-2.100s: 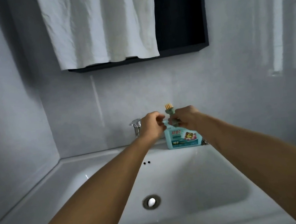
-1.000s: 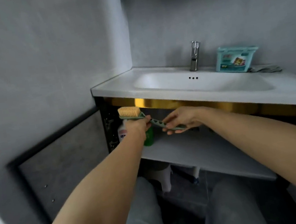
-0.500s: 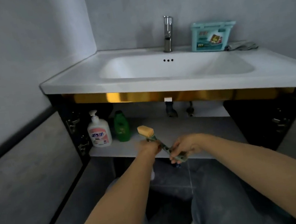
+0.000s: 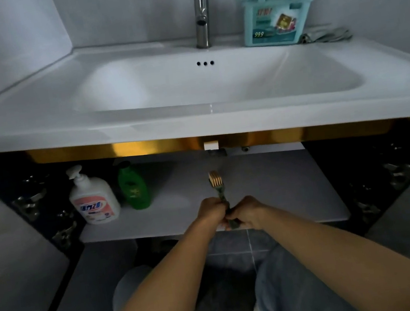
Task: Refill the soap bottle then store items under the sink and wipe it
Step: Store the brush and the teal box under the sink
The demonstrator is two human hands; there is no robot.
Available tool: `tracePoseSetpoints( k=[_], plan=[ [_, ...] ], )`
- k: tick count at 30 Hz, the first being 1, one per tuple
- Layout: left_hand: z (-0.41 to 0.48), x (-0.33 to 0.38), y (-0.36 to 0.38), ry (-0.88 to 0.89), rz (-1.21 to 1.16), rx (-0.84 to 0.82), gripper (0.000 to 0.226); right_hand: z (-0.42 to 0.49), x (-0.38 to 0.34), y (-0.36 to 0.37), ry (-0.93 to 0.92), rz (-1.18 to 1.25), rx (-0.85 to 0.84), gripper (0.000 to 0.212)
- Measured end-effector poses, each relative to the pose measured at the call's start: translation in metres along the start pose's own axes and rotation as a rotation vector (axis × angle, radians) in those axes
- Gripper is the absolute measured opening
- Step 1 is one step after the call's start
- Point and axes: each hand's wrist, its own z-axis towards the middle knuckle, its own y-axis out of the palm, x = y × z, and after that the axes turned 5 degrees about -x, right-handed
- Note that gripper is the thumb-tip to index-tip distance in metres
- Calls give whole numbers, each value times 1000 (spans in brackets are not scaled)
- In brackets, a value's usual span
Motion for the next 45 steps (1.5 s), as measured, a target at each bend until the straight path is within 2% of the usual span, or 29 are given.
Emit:
tracePoseSetpoints(
  k=[4,8,13,16,19,25,27,32,38,42,45],
  plan=[
    [20,-2,-8,-14,-121,5,14,29,-10,8,9,-75,37,33],
    [38,-6,-19,-9,-218,-7,13,56,-15,15,8,-127,71,41],
    [53,-15,-22,-13,-175,-32,17,68,-17,20,28,-278,124,40],
    [61,-19,-17,8,-165,-17,12,71,-16,25,1,-329,204,30],
    [65,-19,-15,23,-171,16,17,71,-16,29,-40,-421,296,39],
    [60,-20,-21,11,-206,0,24,74,-9,30,-99,-479,312,36],
    [56,-19,-23,-6,-198,-4,27,71,-8,30,-99,-465,302,36],
    [40,-9,-30,-40,-131,18,15,57,-14,23,-109,-434,281,26],
    [-5,18,-46,23,-80,69,7,26,-37,20,-188,-373,279,28],
    [-42,37,-56,78,11,57,28,-15,-56,15,-217,-566,294,48],
    [-72,50,-64,130,101,13,28,-51,-70,13,-245,-647,290,45]
  ],
)
